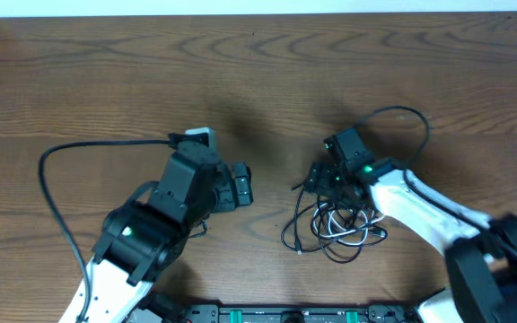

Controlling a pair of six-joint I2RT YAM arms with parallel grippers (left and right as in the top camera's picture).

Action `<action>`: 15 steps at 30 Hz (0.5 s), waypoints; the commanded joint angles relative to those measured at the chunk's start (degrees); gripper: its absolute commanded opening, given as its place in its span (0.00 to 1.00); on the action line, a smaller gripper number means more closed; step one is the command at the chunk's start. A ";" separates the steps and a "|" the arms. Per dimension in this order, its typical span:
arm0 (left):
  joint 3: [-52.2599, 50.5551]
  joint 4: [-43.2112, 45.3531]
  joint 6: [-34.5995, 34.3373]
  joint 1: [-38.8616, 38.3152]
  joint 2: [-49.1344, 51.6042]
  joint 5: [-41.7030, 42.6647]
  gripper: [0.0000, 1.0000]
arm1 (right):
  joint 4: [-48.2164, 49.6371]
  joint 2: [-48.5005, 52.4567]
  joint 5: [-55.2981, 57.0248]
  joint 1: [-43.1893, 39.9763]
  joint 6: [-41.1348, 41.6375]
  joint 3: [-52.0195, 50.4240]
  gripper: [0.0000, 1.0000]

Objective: Untangle cables

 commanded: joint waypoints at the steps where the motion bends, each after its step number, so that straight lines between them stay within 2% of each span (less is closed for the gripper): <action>1: 0.35 -0.52 -0.31 0.33 -1.64 -2.45 0.97 | 4.61 2.73 -1.05 0.28 -0.52 -0.09 0.72; 3: 0.35 -1.03 -0.31 0.33 -1.92 -2.45 0.98 | 6.71 3.34 -0.98 0.28 -0.57 -0.09 0.45; 4: 0.35 -1.33 -0.31 0.33 -1.97 -2.45 0.97 | 7.43 3.34 -1.01 0.28 -1.14 -0.09 0.27; 6: 0.35 -1.92 -0.28 0.33 -1.95 -2.45 0.97 | 9.29 2.69 -2.78 0.20 -3.76 0.28 0.01; 11: 0.35 -2.43 -0.31 0.33 -1.92 -3.78 0.97 | 12.26 -1.44 -13.11 -0.96 -10.36 5.60 0.01; 15: 0.35 -2.40 -0.35 0.33 -2.45 -9.73 0.97 | 11.28 -6.60 -21.55 -1.38 -18.91 10.91 0.01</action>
